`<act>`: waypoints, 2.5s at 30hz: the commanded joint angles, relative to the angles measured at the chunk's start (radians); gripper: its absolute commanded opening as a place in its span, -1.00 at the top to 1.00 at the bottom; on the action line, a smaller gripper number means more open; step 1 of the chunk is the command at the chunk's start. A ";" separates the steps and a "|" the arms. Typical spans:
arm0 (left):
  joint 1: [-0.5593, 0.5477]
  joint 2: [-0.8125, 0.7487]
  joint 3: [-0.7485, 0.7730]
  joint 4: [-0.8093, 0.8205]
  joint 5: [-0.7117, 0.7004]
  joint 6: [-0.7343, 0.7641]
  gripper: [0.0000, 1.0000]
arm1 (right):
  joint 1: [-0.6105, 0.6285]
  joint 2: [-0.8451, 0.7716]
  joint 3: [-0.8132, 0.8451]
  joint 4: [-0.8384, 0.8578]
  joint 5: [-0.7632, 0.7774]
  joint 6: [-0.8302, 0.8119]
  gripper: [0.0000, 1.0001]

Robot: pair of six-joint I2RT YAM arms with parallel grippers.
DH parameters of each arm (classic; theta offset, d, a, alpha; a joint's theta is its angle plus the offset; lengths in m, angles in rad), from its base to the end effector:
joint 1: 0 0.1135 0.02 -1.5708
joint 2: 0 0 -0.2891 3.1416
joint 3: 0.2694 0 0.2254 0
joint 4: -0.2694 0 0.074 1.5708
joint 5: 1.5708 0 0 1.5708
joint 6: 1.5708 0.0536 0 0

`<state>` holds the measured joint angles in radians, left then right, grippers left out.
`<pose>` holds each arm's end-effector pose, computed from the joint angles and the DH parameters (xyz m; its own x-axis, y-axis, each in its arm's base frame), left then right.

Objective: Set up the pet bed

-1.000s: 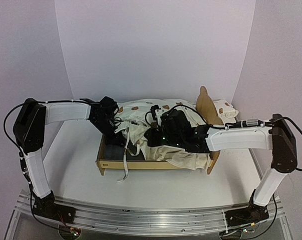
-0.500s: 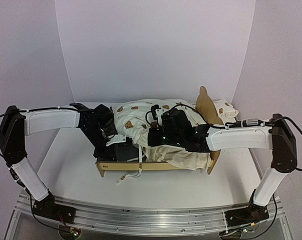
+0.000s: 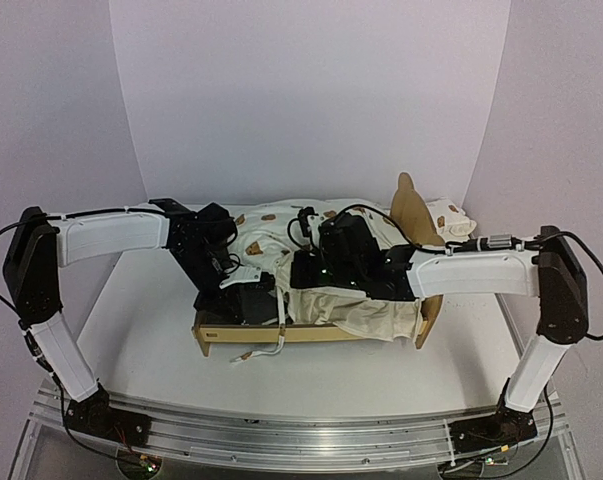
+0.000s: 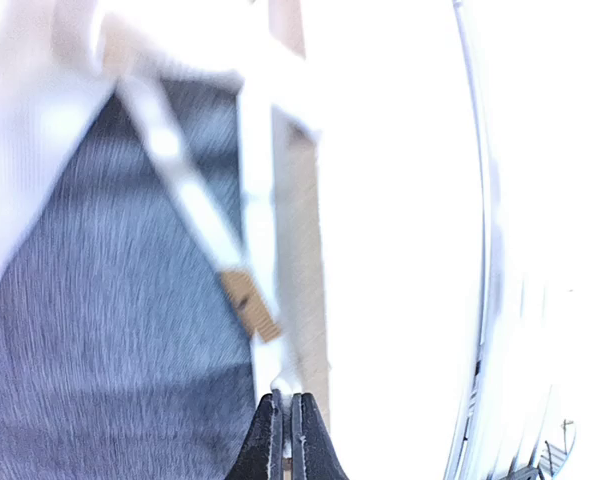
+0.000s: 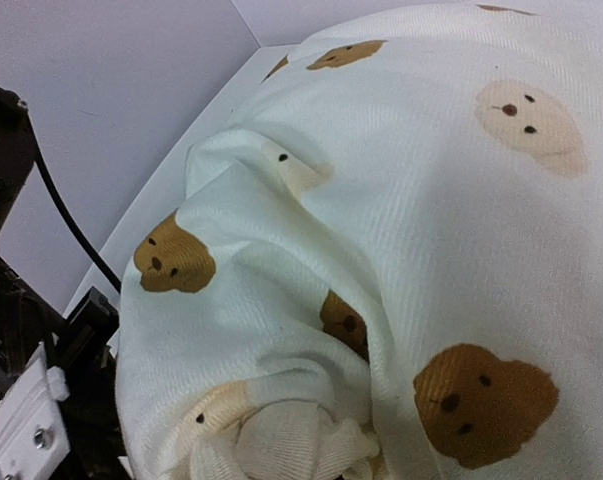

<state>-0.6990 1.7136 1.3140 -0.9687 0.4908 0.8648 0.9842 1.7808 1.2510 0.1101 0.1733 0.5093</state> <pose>0.2203 -0.2182 0.2516 0.0006 0.8763 -0.4818 0.9859 -0.0812 -0.1465 0.2368 0.3396 0.2865 -0.5544 0.0335 -0.8316 -0.5302 0.7560 0.3839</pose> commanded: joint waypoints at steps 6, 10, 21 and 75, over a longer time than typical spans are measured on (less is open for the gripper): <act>-0.014 0.029 -0.129 0.071 -0.048 0.075 1.00 | 0.026 -0.061 -0.023 -0.134 0.028 0.093 0.65; -0.013 0.079 -0.139 0.137 -0.123 0.072 1.00 | 0.028 -0.123 -0.026 -0.233 0.075 0.078 0.38; 0.094 0.187 0.063 0.016 0.037 -0.009 1.00 | 0.028 -0.239 -0.043 -0.370 0.157 0.054 0.30; 0.091 -0.066 0.086 -0.201 0.074 0.182 -0.04 | 0.097 -0.159 -0.110 -0.175 -0.304 -0.131 0.32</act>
<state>-0.6003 1.6816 1.3500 -1.1338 0.5306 1.0709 1.0786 1.6688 1.1779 -0.1647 -0.0543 0.4183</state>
